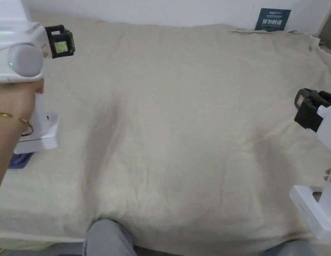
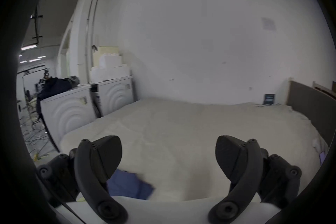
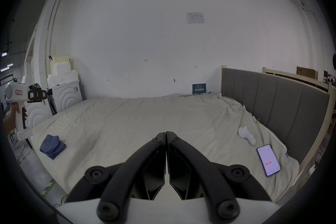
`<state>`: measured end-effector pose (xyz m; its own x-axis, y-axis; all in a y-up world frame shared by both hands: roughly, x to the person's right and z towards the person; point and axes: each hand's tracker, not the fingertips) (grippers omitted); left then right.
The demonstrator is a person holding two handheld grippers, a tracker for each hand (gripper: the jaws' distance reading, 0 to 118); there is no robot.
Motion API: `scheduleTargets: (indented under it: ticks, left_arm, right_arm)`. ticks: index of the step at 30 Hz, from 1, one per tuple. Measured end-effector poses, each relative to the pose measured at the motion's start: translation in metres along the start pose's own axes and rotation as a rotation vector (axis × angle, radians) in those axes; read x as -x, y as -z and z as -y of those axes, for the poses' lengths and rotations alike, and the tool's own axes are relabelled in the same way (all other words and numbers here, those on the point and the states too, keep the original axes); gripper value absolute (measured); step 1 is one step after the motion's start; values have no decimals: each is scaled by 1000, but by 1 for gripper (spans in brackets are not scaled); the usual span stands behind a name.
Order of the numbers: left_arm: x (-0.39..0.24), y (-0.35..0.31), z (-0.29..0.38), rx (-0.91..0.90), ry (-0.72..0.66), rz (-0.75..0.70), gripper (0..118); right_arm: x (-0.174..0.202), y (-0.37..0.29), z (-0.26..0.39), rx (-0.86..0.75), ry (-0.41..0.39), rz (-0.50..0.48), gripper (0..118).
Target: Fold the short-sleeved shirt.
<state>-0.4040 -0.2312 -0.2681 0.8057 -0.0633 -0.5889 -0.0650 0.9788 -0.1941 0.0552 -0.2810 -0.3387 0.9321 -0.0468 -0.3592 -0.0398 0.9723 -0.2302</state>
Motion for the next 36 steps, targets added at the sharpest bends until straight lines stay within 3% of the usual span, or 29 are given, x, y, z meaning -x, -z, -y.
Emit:
scheduleTargets:
  ticks: [5, 10, 12, 36]
  left_arm:
    - [-53, -29, 13, -58, 38, 90, 65]
    - [-88, -50, 34, -64, 67, 153, 10]
    - [-94, -55, 46, -62, 60, 171, 0]
    - [-106, -82, 126, -11, 26, 265, 0]
  right_arm:
    - [-12, 1, -10, -28, -35, 0, 0]
    - [-16, 4, -13, -45, -30, 12, 0]
    - [-15, 4, -11, -54, -35, 17, 0]
    - [-10, -22, 44, -18, -30, 11, 0]
